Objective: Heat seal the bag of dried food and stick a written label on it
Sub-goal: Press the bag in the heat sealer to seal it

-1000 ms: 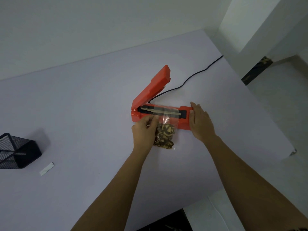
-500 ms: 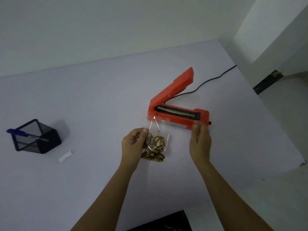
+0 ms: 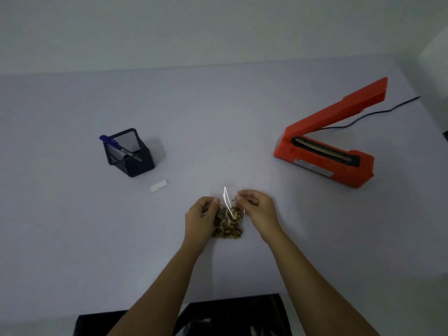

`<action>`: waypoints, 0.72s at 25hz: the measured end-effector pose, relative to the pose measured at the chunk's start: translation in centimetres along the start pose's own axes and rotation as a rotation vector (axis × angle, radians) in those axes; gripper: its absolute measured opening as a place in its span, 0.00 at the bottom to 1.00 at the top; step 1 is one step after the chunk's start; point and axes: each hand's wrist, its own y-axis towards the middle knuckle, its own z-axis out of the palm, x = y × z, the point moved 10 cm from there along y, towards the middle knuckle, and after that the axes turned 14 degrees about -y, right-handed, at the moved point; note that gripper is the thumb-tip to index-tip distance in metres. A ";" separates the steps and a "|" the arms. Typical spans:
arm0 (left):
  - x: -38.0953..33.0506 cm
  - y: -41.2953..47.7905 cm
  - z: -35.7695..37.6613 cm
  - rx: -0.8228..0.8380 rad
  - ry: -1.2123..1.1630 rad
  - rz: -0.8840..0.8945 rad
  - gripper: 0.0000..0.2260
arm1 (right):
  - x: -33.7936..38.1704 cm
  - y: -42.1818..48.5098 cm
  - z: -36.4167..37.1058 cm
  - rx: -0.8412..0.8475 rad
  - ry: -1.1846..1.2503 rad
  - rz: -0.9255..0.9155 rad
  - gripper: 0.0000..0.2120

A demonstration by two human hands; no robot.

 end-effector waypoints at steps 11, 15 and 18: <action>-0.3 2.8 -0.8 0.015 0.303 0.008 0.04 | -0.5 2.6 0.9 0.066 -0.146 -0.032 0.05; -0.5 3.7 -0.9 0.012 0.340 -0.040 0.05 | -0.3 3.5 -0.2 0.015 -0.244 -0.046 0.04; -0.6 4.1 -1.1 0.005 0.358 -0.034 0.05 | -0.4 3.9 -0.5 0.000 -0.277 -0.023 0.03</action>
